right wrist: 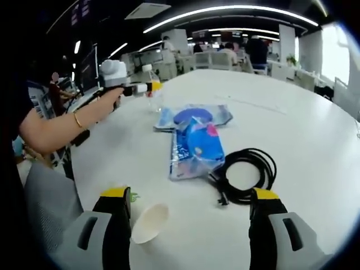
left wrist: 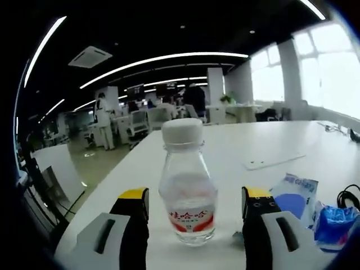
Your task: Arrange the tabletop items into an orderly group along one side of the table until the central work area is clear of visible clutter.
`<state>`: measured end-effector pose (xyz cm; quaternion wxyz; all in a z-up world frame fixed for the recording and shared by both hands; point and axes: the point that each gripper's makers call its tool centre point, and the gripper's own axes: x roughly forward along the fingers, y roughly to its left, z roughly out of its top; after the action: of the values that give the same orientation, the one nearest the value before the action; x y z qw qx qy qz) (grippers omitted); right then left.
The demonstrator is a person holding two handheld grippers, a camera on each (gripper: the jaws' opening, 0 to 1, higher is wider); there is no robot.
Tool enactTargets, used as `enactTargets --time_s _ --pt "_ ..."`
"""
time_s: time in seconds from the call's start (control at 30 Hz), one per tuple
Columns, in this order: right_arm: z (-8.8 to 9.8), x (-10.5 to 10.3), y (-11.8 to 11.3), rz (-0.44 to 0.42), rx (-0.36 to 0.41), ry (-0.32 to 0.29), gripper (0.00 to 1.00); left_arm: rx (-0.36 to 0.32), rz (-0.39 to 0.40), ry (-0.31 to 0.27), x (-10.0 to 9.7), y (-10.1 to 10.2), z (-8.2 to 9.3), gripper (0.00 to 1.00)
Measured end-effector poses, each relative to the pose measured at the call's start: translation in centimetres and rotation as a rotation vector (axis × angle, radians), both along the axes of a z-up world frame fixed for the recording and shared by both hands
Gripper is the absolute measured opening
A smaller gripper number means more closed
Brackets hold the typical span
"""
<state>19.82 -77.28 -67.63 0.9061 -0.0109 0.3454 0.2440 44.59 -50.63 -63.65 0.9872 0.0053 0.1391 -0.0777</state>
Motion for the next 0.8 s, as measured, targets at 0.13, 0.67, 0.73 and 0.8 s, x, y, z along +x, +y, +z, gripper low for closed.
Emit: enactTargets --time_s 0.13,0.67,0.73,0.8 --pt "0.9 1.1 -0.3 -0.019 0.001 -0.041 0.86 -0.042 -0.006 0.012 -0.7 -0.3 0.5 0.83" --pt "3.2 4.9 -1.0 0.007 -0.022 -0.115 0.85 0.022 -0.028 0.097 -3.3 -0.2 -0.1 1.0" --pt "3.0 5.5 -1.0 0.016 -0.019 -0.103 0.85 0.023 -0.021 0.096 -3.3 -0.1 -0.2 1.0" --pt "2.8 6.3 -1.1 0.022 -0.018 -0.104 0.85 0.027 -0.018 0.104 -3.4 0.1 -0.5 1.0"
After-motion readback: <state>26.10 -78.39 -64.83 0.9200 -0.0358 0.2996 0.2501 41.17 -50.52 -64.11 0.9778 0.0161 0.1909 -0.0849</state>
